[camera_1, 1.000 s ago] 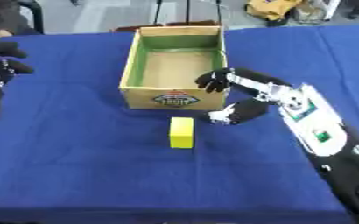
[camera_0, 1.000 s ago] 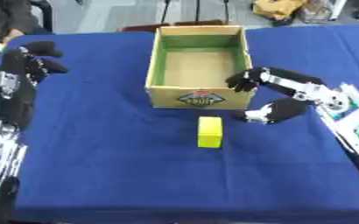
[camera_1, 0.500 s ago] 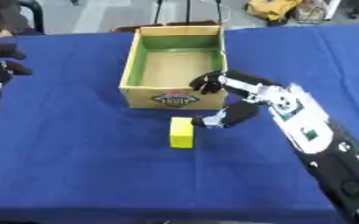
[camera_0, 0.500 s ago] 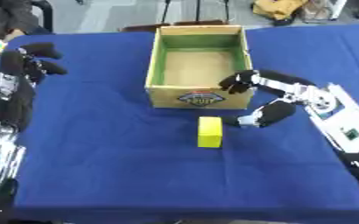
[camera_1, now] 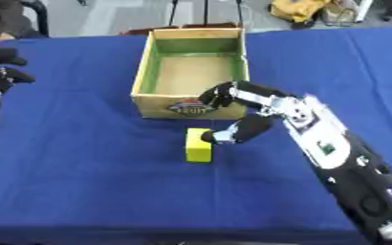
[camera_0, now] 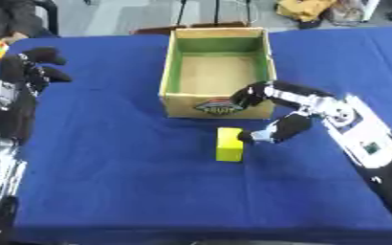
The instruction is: Pick up objects on the table and place them in the box.
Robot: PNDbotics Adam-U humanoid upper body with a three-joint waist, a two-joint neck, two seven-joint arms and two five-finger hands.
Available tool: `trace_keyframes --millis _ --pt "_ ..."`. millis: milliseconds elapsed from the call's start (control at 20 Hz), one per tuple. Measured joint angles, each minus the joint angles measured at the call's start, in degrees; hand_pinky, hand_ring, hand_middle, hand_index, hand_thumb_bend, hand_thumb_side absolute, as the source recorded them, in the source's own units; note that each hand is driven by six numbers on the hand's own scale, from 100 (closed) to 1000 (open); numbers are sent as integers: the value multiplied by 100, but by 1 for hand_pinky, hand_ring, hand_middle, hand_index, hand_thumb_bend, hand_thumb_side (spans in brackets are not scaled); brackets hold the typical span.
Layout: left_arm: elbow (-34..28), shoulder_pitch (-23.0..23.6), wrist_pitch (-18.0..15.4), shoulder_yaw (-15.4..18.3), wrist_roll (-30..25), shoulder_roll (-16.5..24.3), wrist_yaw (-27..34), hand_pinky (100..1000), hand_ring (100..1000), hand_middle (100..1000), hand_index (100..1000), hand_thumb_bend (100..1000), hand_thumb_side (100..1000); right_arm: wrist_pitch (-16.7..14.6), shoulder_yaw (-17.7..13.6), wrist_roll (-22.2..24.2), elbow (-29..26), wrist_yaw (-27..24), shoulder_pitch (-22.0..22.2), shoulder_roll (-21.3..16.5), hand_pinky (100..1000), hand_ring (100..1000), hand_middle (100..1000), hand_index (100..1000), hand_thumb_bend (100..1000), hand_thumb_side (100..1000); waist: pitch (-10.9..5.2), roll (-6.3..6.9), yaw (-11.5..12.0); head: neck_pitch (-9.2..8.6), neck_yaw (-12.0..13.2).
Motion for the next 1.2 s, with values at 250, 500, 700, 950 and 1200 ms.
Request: trace_keyframes --millis 250,500,700,950,1200 --pt "0 0 1 -13 -1 0 8 698 547 609 745 836 872 -22 79 96 -3 2 0 39 837 822 816 909 469 499 0 -8 0 0 0" --pt "1 0 1 -26 -2 -1 9 697 547 609 745 837 873 -31 159 213 -55 2 10 77 833 797 789 892 467 498 0 -16 0 0 -2" --pt "1 0 2 -26 -3 -1 9 698 547 609 745 836 873 -55 222 311 -74 87 39 88 822 760 752 863 465 497 0 -17 0 1 -5" --pt "1 0 7 -27 -9 -2 9 698 547 609 745 836 873 -97 246 378 -68 243 78 167 817 753 735 845 463 498 0 -17 3 1 -24" --pt "1 0 10 -27 -12 -3 10 698 546 609 745 835 874 -140 263 396 -10 335 87 225 811 739 714 832 461 497 0 -17 5 1 -32"
